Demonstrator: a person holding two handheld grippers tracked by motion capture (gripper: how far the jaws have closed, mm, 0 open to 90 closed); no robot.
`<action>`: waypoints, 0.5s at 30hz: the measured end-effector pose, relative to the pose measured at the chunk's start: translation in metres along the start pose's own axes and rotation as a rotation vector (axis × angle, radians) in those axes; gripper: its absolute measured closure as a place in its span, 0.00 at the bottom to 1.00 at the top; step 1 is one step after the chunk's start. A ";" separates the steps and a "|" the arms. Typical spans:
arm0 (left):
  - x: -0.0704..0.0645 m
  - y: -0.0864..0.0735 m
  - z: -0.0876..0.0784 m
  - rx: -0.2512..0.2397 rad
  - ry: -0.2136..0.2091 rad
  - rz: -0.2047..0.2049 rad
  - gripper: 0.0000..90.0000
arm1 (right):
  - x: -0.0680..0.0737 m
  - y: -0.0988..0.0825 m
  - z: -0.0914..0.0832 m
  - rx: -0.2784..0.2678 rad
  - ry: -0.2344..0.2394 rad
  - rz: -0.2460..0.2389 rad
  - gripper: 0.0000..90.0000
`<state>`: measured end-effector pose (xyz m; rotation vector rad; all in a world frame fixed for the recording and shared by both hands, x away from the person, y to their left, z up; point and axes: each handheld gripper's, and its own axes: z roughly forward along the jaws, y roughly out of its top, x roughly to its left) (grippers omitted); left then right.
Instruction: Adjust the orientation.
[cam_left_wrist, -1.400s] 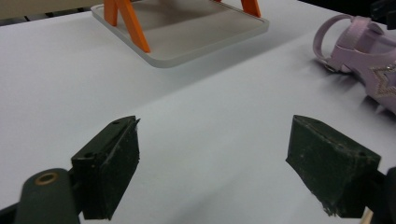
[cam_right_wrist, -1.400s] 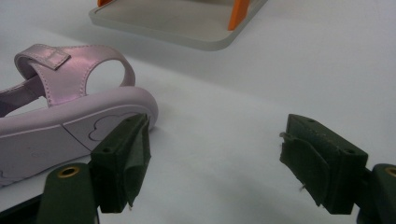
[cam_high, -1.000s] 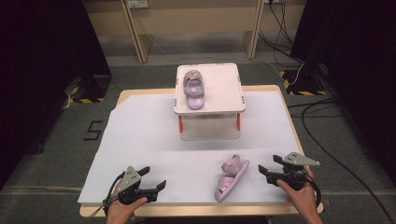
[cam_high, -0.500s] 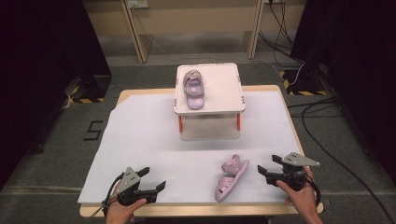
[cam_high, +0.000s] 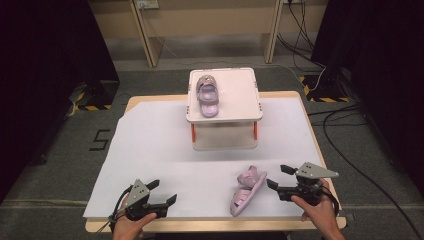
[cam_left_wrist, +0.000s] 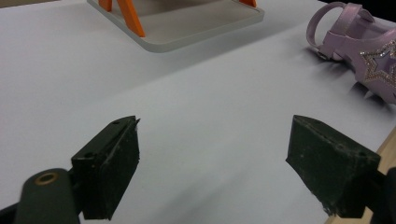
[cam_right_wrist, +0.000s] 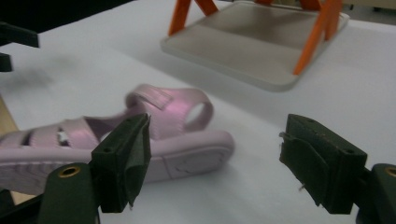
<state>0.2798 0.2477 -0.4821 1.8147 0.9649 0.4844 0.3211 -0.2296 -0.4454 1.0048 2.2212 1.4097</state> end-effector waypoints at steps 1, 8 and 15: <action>0.000 0.000 0.001 0.003 -0.001 0.003 0.18 | 0.004 0.002 0.001 0.000 0.015 -0.011 0.27; 0.000 -0.001 0.003 0.015 -0.006 0.005 0.18 | 0.016 0.022 0.017 0.025 0.099 -0.070 0.27; -0.001 -0.001 0.004 0.022 -0.013 0.005 0.18 | 0.018 0.040 0.043 0.078 0.161 -0.122 0.35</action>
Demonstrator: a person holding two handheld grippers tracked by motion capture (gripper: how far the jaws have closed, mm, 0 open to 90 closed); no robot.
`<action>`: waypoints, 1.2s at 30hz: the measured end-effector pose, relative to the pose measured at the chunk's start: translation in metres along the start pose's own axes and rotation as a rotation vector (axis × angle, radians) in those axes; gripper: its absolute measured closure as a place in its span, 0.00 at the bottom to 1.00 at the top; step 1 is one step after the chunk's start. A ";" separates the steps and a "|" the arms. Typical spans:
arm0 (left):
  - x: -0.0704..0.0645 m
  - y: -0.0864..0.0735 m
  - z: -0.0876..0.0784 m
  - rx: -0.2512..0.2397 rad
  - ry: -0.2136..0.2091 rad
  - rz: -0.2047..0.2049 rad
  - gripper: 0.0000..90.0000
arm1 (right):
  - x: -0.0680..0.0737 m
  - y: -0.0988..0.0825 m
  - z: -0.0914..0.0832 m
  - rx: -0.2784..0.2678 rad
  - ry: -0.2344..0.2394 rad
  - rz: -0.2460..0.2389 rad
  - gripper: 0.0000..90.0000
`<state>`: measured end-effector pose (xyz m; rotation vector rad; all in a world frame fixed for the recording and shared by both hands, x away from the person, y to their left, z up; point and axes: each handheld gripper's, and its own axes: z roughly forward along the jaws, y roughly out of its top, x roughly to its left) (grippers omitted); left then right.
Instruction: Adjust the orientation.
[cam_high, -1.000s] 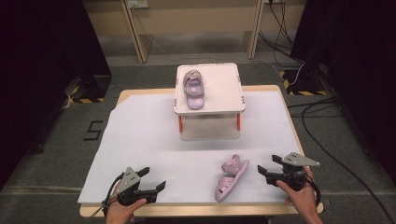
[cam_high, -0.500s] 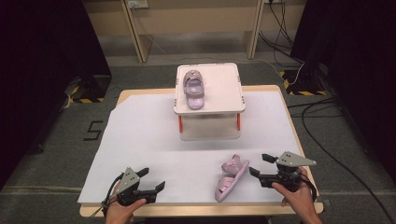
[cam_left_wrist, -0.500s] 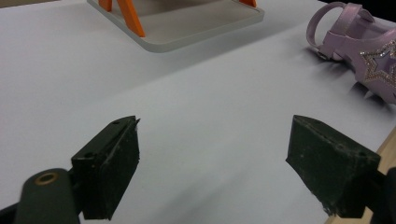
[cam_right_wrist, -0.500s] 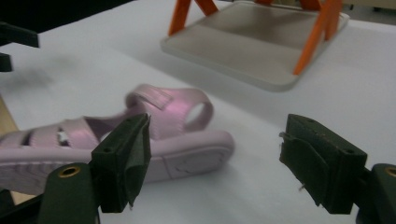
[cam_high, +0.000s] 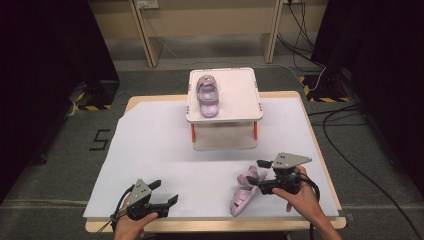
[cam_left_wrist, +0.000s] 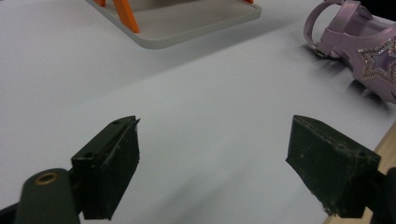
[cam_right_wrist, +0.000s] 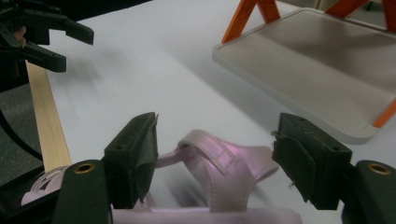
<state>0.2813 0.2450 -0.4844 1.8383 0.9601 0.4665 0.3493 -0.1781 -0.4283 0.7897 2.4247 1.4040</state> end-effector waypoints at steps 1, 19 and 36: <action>0.000 0.000 0.000 -0.002 0.000 0.000 0.18 | 0.000 0.002 0.003 0.009 0.008 -0.004 0.36; -0.002 -0.001 0.001 -0.001 -0.014 0.004 0.18 | 0.005 0.012 0.047 0.187 0.102 -0.065 0.46; -0.003 -0.001 0.001 0.008 -0.012 0.003 0.18 | 0.002 -0.014 -0.001 0.291 0.094 -0.003 0.70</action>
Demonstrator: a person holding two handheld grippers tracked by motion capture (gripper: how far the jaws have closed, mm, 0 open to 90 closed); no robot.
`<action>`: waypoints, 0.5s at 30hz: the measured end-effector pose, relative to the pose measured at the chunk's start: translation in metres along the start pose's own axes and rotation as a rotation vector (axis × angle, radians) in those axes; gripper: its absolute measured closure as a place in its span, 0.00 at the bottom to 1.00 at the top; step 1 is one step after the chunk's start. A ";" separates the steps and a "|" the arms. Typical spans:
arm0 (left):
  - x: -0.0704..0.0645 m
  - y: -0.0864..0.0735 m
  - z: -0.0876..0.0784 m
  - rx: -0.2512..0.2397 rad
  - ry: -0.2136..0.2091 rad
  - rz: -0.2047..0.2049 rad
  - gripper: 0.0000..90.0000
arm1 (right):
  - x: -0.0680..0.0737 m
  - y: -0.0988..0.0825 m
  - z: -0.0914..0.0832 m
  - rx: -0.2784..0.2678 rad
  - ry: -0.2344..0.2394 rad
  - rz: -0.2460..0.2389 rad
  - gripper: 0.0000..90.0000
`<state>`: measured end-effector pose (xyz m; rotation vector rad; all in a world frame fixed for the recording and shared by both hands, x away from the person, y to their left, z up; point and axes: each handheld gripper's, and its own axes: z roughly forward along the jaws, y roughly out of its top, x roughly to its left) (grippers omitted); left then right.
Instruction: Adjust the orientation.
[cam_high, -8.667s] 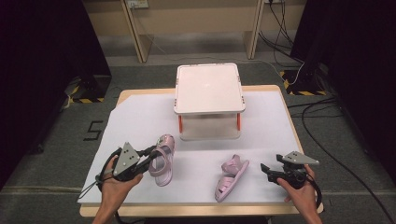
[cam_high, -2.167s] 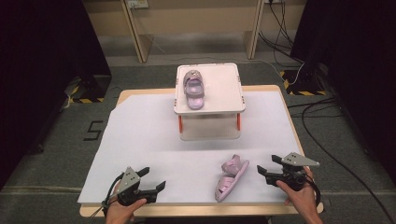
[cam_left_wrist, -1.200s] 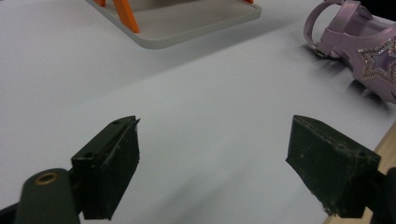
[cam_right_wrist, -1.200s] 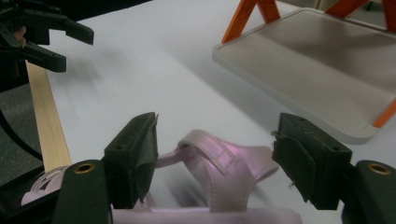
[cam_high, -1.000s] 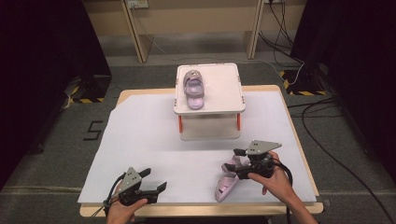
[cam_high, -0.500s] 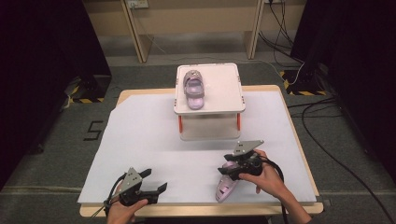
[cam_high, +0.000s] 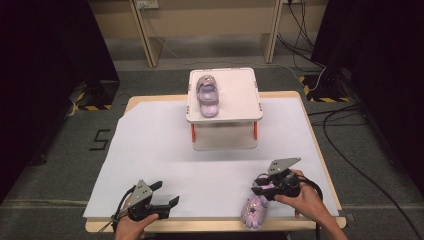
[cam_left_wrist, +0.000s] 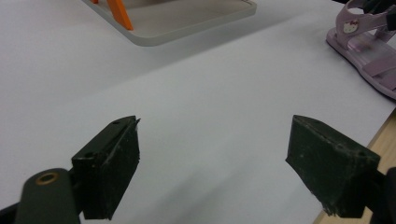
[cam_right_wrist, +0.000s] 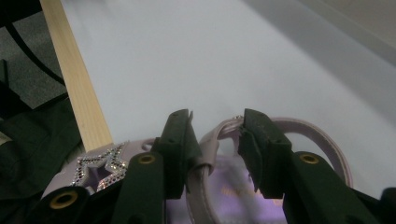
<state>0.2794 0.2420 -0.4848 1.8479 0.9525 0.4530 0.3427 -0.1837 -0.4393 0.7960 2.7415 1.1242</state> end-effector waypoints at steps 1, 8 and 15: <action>0.000 0.000 0.000 0.001 0.001 0.002 0.18 | 0.000 -0.002 -0.001 -0.003 0.000 0.005 0.70; 0.000 0.000 0.000 0.000 0.000 0.005 0.19 | -0.004 -0.011 -0.001 -0.023 0.022 0.091 0.68; 0.000 0.000 0.001 0.002 -0.001 0.005 0.19 | -0.001 -0.010 0.003 0.016 0.000 0.097 0.69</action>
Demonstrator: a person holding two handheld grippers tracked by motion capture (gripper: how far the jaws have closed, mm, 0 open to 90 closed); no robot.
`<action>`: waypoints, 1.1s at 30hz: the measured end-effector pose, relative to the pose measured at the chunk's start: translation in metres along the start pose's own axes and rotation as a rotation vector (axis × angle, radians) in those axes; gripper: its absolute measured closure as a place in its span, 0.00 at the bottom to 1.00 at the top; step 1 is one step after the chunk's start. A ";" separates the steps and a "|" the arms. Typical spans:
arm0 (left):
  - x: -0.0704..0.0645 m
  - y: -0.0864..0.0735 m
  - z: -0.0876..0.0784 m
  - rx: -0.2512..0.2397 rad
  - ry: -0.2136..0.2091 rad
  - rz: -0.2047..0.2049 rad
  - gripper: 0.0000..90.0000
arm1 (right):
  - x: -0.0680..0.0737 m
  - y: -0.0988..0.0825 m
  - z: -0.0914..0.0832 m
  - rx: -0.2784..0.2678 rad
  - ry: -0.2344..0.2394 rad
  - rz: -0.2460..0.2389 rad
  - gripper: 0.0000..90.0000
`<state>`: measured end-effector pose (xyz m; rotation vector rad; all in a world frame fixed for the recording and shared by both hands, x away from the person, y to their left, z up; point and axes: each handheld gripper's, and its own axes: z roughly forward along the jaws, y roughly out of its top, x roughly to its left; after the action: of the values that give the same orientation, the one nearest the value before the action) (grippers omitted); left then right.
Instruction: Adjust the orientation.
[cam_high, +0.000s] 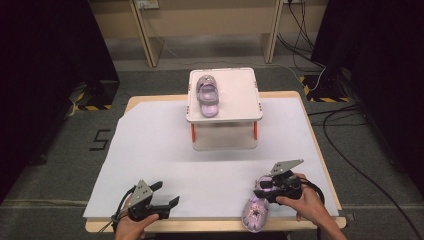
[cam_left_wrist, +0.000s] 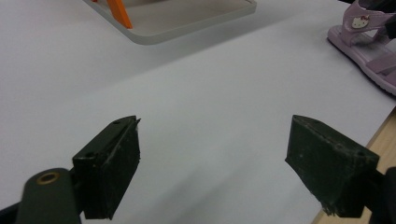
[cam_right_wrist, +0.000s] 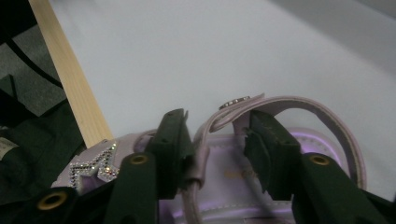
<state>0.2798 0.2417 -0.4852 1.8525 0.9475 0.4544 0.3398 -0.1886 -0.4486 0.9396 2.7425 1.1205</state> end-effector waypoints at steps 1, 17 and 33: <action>0.000 0.000 0.000 0.005 0.001 0.001 0.19 | 0.003 0.001 -0.001 0.003 -0.003 -0.001 0.72; 0.001 0.000 0.001 0.005 -0.006 -0.011 0.20 | -0.035 0.044 0.019 -0.212 -0.077 0.159 0.90; 0.001 0.000 0.002 0.008 -0.013 -0.008 0.20 | -0.036 0.030 0.008 -0.126 -0.079 0.071 0.70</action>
<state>0.2814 0.2410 -0.4867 1.8558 0.9493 0.4343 0.3869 -0.1858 -0.4419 1.0479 2.5620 1.2233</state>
